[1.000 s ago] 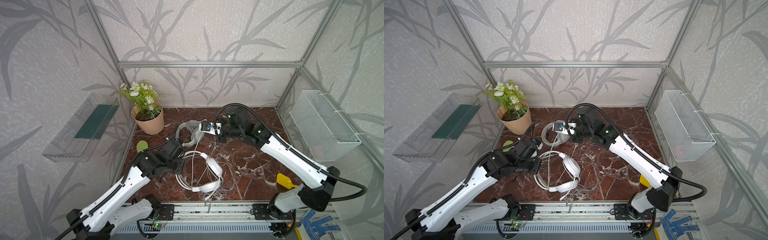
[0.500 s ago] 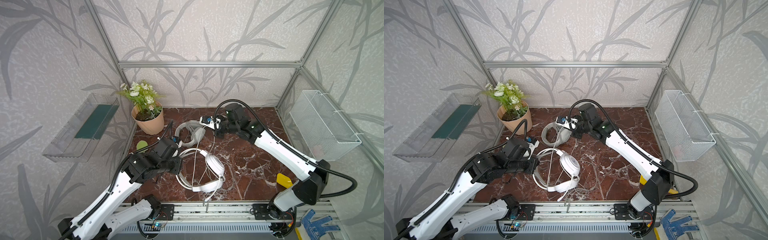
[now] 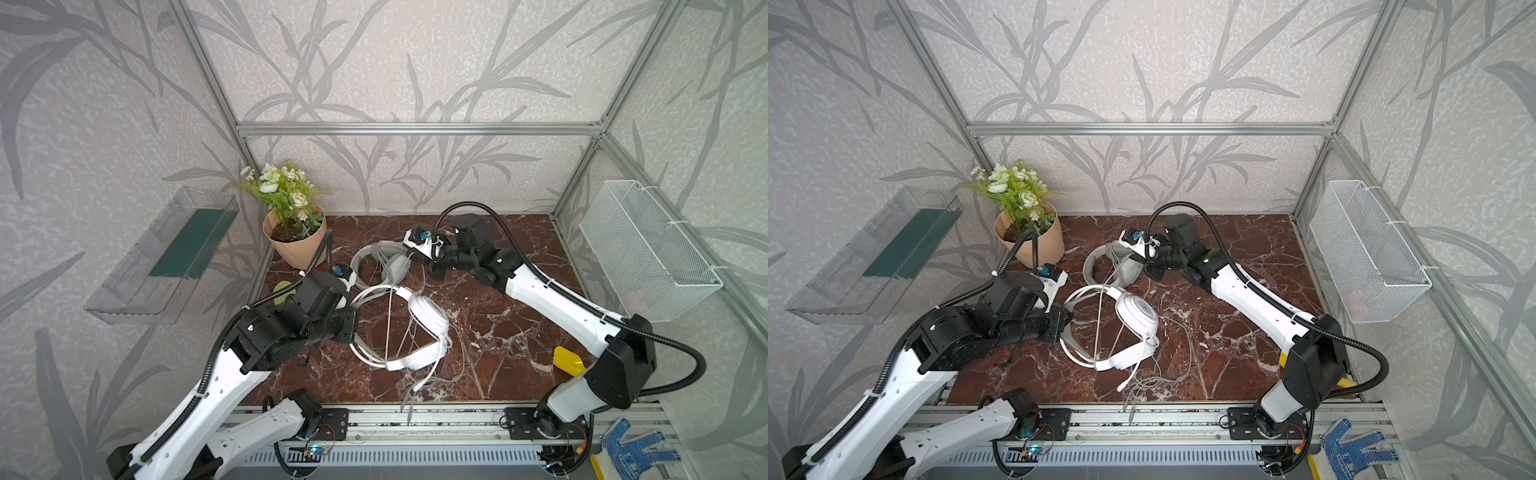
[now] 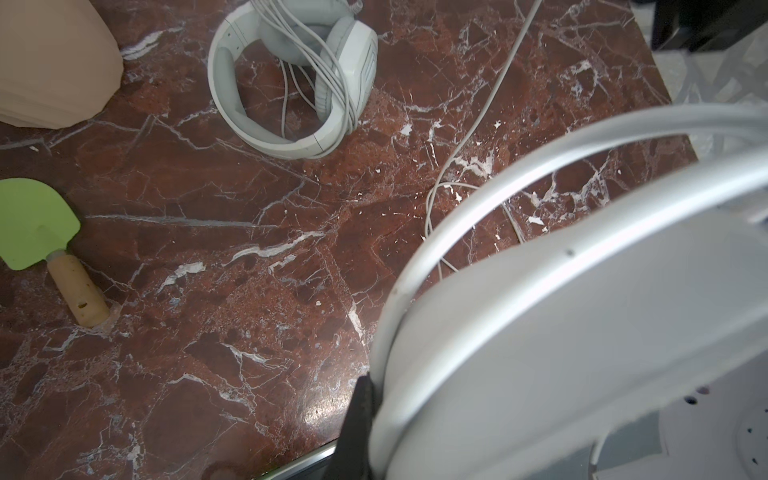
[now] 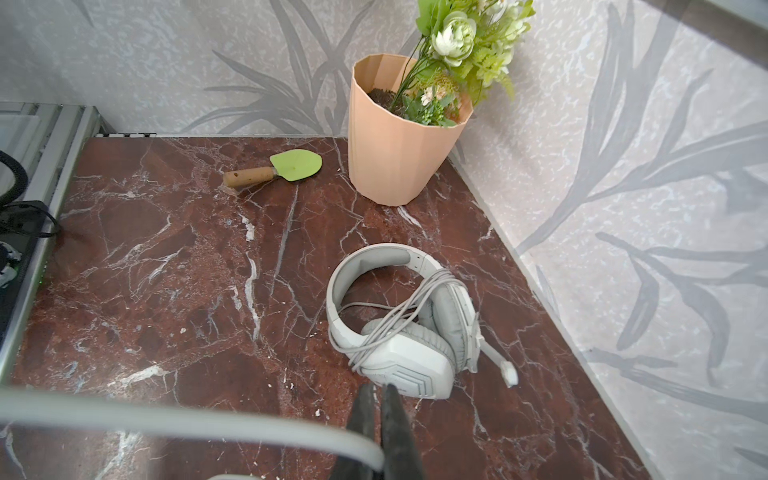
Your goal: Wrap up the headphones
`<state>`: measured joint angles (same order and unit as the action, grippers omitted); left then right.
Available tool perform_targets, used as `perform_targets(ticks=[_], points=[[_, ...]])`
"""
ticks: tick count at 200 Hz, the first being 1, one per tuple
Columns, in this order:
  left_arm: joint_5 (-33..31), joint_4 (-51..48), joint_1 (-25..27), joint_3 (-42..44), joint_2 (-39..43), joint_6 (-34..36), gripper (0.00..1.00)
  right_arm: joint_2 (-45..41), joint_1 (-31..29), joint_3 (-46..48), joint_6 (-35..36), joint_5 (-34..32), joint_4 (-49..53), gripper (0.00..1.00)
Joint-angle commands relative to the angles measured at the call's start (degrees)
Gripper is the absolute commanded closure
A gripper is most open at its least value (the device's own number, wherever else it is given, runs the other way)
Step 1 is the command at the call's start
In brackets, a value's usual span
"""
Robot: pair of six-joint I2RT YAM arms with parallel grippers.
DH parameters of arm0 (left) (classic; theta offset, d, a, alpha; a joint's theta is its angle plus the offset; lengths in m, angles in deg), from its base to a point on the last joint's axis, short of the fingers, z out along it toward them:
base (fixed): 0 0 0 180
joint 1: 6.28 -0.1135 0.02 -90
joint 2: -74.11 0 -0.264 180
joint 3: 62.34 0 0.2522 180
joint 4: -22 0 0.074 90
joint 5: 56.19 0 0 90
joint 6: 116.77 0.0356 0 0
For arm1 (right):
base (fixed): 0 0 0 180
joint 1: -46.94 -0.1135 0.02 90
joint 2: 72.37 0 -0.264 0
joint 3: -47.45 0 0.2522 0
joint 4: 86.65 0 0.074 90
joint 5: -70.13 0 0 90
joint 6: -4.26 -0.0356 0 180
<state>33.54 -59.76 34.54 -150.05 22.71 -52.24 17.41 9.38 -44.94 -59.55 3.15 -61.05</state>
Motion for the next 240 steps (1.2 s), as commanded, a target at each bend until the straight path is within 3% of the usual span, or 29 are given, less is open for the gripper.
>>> perform_targets(ticks=[1,38,75,106,145,175,240], points=[[0.22,0.39,0.23,-4.71,1.88,-1.45,1.0,-0.75,1.08,2.31,-4.84,-2.57,-5.98,1.0],[0.74,1.15,0.23,-5.12,1.74,-1.79,1.0,-4.91,1.41,9.33,-11.55,-2.17,-18.19,1.0],[-0.1,3.4,0.23,-5.14,2.6,-4.72,1.0,-4.46,1.51,11.18,-16.14,-2.94,-19.59,1.0],[-1.74,5.67,0.23,-6.68,3.93,-8.29,1.0,-2.67,1.37,15.38,-20.52,2.19,-24.56,1.0],[-3.7,5.51,0.21,-10.42,2.72,-12.34,1.0,-3.0,-0.07,20.31,-24.89,3.27,-31.0,1.0],[-4.53,5.03,0.19,-12.24,1.29,-14.62,1.0,-2.97,-2.96,22.04,-24.58,0.9,-31.58,0.94],[-6.54,3.95,0.14,-16.47,-1.02,-18.18,1.0,-0.31,-4.71,29.27,-30.91,-1.11,-42.87,0.68]])
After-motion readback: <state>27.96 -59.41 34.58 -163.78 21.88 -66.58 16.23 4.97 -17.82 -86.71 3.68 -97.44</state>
